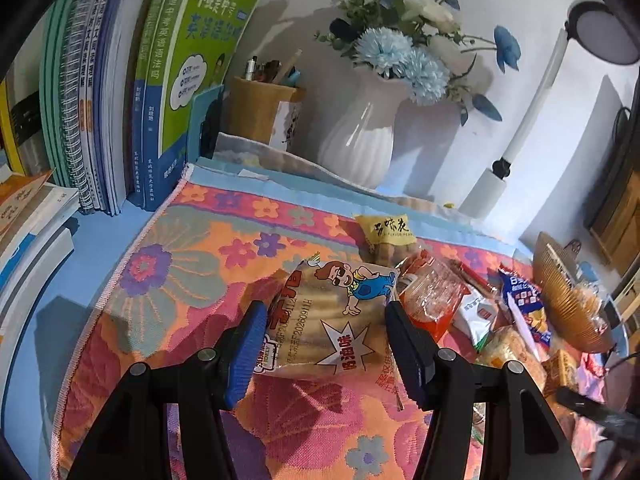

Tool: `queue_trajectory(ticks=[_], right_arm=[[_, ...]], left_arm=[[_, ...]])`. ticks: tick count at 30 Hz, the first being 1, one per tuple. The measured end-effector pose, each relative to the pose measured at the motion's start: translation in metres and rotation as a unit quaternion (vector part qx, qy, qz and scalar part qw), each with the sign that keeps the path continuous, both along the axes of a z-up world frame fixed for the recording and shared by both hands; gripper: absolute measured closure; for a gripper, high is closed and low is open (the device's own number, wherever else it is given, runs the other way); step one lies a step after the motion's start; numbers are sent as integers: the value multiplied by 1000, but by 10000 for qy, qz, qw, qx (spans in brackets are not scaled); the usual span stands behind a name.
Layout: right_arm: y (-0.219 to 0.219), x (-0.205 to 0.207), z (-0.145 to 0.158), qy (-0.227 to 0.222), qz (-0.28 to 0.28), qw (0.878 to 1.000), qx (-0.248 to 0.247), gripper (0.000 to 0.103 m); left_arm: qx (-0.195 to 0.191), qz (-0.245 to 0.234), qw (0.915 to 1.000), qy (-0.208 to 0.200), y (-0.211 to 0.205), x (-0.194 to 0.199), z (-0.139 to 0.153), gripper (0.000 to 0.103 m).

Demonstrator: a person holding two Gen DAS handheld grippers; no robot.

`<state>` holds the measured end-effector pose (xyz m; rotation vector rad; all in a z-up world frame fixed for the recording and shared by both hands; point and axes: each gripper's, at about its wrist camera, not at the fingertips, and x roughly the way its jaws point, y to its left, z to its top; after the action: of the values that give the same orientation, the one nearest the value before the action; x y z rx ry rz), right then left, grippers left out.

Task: Organize snacks
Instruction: 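Grasp the cartoon-printed bread bag with left gripper while right grasps the square cake, then carry both snacks to the amber bowl and release them inside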

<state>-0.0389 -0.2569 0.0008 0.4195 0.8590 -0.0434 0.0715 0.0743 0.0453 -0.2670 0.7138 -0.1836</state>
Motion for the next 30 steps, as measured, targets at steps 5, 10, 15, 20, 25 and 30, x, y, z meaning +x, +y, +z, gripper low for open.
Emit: queue_trajectory(ticks=[5,10,15,20,25,30], right_arm=[[10,-6,3,-169,111,9989,-422,41],[-17,-40,10,-553,487,9971,182,47],[-33,-70,31,-858,693,9928,470,49],[-48,-84,59,-1146,683,9900,465,50],[-84,-93,107,-1768,287,9835,268,50],[-134,-71,141,-2111,-646,9749,-280,49]], left_arm=[[100,-14,9999,-111,-5,-3,2,45],[79,-170,9993,-327,-16,-16,14,45],[-129,-762,9948,-667,-60,-42,51,46],[-156,-1420,9857,-894,-118,-50,88,47],[-176,-1882,9757,-1104,-187,-46,127,47],[-132,-2187,9696,-1089,-267,-15,145,47]])
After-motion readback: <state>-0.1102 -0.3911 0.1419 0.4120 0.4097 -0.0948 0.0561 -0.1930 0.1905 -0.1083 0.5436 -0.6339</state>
